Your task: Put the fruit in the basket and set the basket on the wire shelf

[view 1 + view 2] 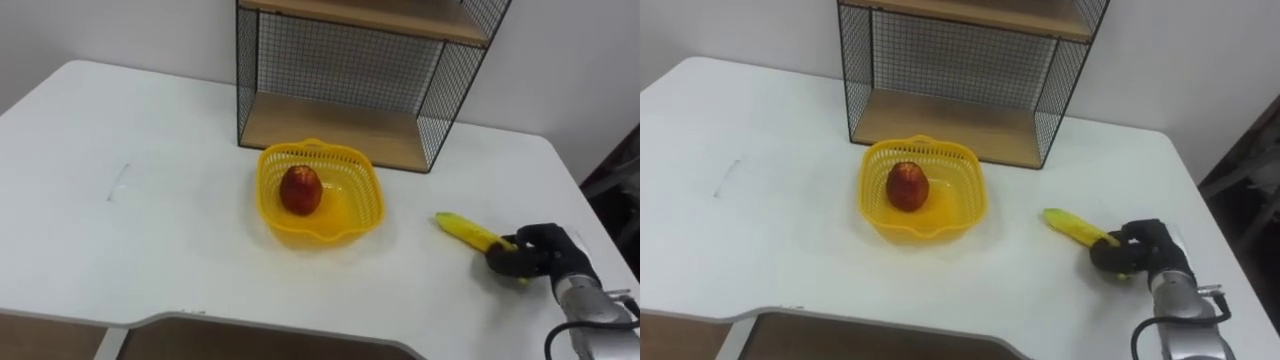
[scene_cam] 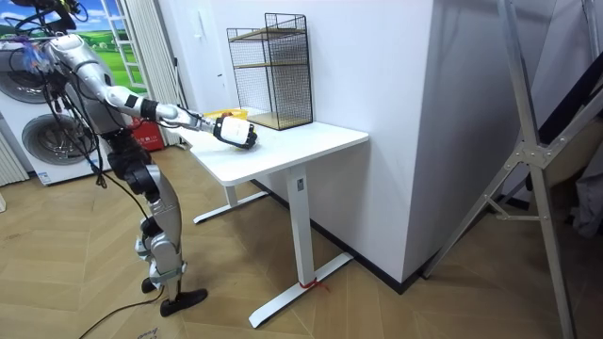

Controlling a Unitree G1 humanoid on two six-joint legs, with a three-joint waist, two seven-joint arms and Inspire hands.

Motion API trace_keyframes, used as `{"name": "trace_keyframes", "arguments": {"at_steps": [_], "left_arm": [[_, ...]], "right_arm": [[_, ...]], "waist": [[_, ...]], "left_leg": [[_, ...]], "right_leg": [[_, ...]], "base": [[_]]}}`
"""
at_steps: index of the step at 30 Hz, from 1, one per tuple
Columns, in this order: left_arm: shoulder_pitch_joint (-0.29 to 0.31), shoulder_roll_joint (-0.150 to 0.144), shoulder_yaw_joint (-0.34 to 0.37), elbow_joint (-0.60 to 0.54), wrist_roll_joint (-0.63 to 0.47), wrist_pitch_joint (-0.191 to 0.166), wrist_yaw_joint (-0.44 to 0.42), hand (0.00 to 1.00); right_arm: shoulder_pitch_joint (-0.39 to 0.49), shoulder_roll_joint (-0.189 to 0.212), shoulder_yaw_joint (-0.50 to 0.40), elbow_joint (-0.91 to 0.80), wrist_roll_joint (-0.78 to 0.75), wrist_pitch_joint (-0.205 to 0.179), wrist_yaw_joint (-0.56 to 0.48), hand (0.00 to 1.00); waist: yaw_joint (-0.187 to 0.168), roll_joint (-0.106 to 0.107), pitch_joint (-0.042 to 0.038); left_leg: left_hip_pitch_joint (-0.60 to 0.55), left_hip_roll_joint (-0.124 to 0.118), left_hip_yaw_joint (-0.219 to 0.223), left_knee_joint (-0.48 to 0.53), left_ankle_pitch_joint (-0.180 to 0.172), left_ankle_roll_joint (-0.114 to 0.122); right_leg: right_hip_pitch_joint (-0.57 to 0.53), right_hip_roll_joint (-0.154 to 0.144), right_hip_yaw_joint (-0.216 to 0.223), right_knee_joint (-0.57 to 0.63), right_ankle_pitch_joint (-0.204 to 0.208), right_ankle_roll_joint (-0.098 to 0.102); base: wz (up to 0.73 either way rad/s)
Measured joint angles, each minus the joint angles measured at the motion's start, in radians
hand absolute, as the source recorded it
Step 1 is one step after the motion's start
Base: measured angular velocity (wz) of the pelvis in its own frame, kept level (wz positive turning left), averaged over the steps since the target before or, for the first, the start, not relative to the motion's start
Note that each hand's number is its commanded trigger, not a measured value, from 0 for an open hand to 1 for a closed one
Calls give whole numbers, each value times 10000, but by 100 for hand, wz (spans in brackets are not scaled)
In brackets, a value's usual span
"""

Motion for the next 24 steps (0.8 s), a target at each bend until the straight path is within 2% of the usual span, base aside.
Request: {"name": "trace_keyframes", "arguments": {"at_steps": [2, 4, 6, 8, 11, 14, 18, 20, 24], "left_arm": [[-25, -14, 13, -7, 3, 1, 0, 0], [-43, -39, -3, -9, -2, 1, 0, 0], [-53, -92, -12, -9, -11, -3, 0, 0], [-62, -137, -111, -14, -16, 0, 1, 0], [-55, -169, -135, -63, -13, 4, 2, 0], [69, -284, -122, -67, 11, 22, 1, 0], [150, -390, -120, -67, 1, 14, 1, 0], [173, -461, -76, -67, -1, 9, 2, 0], [153, -527, -81, -67, 3, 1, 29, 0]], "right_arm": [[109, 21, -49, -399, 814, 144, 129, 100], [317, 85, 64, -921, 1526, 157, 224, 100], [567, 248, 171, -1605, 2099, 154, 235, 100], [565, 515, 476, -2132, 3089, 155, 231, 100], [572, 762, 858, -2551, 4091, 194, 301, 100], [583, 967, 928, -3022, 4409, 374, 560, 100], [583, 1118, 925, -3329, 5003, 373, 686, 100], [592, 1202, 923, -3761, 5677, 372, 677, 100], [717, 1248, 936, -4486, 6023, 372, 687, 100]], "waist": [[-1, 30, 1], [-13, 111, 39], [-8, 244, 55], [-33, 382, 113], [-33, 438, 96], [-69, 490, 70], [-51, 541, 23], [-82, 583, 18], [-39, 582, 22]], "left_leg": [[-95, 39, 137, -8, -7, -11], [-113, 61, 223, -39, -10, -16], [-98, 66, 295, -108, -9, -16], [-111, 62, 341, -165, -9, -16], [-175, 62, 347, -178, -9, -16], [-283, 49, 325, -72, -8, -15], [-266, 47, 313, -60, -6, -13], [-228, 51, 317, -44, -6, -12], [-161, 51, 316, -13, -6, -13]], "right_leg": [[-124, 44, 134, 53, 27, -18], [-217, 50, 159, 142, 33, -27], [-251, 59, 209, 152, 33, -26], [-294, 54, 233, 166, 33, -26], [-363, 53, 241, 157, 32, -25], [-433, 32, 211, 140, 31, -24], [-414, 31, 214, 139, 26, -15], [-369, 40, 253, 148, 25, -15], [-297, 23, 228, 155, 23, -17]], "base": [[-21], [-14], [-11], [-5], [0], [0], [0], [0], [0]]}}
